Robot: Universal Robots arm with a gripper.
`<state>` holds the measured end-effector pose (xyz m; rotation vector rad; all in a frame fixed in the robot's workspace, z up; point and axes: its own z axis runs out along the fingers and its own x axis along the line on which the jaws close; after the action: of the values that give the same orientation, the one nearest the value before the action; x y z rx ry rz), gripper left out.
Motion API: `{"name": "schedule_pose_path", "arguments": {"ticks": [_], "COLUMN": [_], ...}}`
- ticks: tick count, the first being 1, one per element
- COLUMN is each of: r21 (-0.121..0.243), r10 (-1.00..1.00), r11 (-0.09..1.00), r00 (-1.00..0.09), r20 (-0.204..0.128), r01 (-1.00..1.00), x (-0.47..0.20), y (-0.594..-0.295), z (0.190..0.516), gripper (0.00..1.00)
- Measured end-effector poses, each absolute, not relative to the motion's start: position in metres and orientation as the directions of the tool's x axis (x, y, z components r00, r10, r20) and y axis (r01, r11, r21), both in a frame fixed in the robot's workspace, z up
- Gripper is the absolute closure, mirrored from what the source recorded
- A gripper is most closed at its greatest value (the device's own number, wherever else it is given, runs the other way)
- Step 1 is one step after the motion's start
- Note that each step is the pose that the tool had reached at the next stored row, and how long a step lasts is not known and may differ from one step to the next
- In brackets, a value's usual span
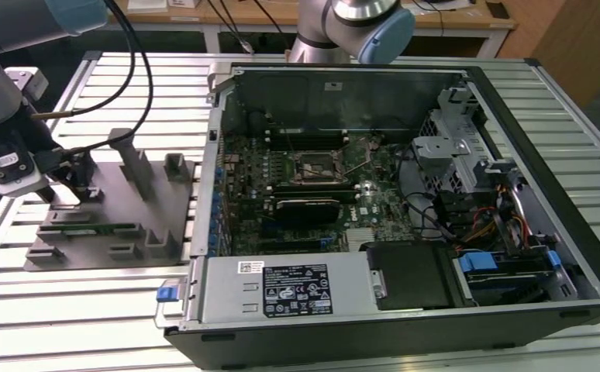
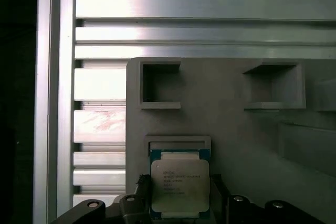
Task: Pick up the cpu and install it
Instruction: 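Pick up the cpu and move it towards the insertion slot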
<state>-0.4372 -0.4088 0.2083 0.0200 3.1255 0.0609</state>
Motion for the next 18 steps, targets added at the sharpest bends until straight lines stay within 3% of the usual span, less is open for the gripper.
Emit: {"name": "schedule_pose_path", "arguments": {"ticks": [18], "r21": [0.039], "r10": [0.011], "r11": [0.999], "r00": [-1.000], "r20": [-0.015], "r01": [0.010], "x": [-0.4372], "y": [-0.4088], "z": [0.2146], "gripper": [0.46]}}
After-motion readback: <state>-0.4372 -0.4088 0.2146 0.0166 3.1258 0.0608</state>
